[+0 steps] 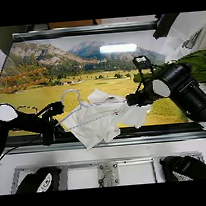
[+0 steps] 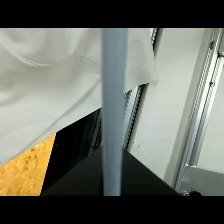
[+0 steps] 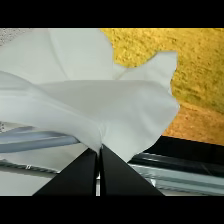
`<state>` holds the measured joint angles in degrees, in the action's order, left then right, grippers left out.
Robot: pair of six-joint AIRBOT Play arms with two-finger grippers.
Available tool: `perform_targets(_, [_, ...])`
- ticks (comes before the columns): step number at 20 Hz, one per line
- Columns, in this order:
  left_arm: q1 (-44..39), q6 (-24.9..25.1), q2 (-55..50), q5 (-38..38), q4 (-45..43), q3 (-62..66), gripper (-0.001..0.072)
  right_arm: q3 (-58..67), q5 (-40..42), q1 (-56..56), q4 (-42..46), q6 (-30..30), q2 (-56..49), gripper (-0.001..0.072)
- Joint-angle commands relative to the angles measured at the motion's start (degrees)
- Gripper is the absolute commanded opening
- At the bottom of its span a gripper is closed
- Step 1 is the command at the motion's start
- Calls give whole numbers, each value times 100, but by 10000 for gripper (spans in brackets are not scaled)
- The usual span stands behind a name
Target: Fold the clothes and pants, and hang the long-sleeved shirts on hangers.
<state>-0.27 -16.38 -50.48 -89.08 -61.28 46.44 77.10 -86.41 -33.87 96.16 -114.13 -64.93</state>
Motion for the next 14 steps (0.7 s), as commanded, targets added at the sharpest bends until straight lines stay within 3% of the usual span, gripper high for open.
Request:
perform_targets(1, [-166, 297, -254, 66, 136, -42, 15, 275, -153, -4, 4, 284, 2, 16])
perform_targets(6, [-776, 328, -581, 498, 295, -39, 15, 533, -173, -17, -175, 490, 2, 16])
perform_targets(10, [-647, 310, -848, 691, 986, -37, 15, 706, -310, -26, -636, 553, 2, 16])
perform_targets(14, [-619, 310, -979, 686, 1038, -37, 15, 820, -232, -258, -844, 570, 2, 16])
